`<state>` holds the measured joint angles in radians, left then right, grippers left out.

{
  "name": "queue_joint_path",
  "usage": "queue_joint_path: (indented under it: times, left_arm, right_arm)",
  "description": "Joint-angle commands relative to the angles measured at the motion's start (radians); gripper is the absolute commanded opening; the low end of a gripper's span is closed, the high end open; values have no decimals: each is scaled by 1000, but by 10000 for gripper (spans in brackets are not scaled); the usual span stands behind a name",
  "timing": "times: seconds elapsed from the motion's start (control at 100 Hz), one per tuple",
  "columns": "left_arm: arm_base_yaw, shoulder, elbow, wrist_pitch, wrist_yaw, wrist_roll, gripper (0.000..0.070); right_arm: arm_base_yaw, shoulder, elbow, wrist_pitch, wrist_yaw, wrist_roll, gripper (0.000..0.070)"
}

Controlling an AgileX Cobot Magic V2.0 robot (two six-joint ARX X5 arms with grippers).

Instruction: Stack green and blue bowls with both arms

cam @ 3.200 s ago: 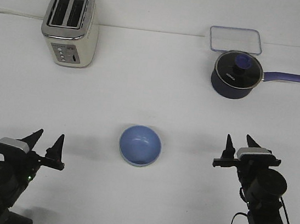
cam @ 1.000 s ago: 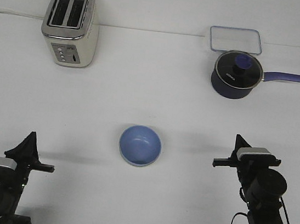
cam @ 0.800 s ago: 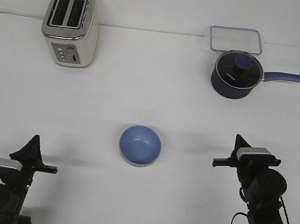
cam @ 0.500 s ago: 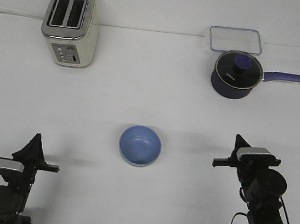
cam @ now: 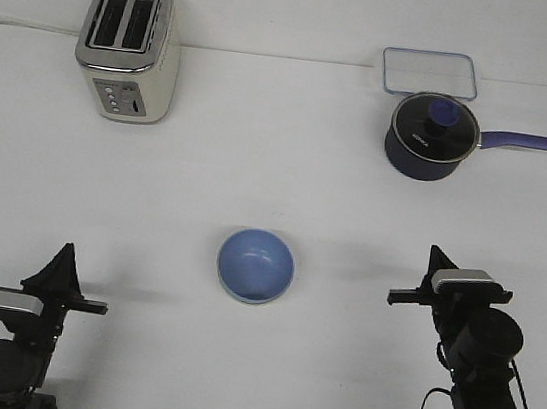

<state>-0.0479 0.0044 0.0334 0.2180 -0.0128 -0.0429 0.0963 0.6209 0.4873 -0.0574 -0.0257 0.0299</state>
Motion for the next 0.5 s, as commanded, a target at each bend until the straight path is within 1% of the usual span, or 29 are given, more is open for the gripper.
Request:
queue_joint_path:
  times: [0.0, 0.4, 0.49]
  left_arm:
    - [2, -1, -19, 12, -3, 5, 12]
    - [2, -1, -19, 12, -3, 5, 12]
    - [2, -1, -19, 12, -3, 5, 12]
  right_arm:
    - [2, 1, 6, 13, 0, 6, 0]
    - [2, 1, 6, 13, 0, 6, 0]
    - [1, -8, -11, 35, 3, 6, 0]
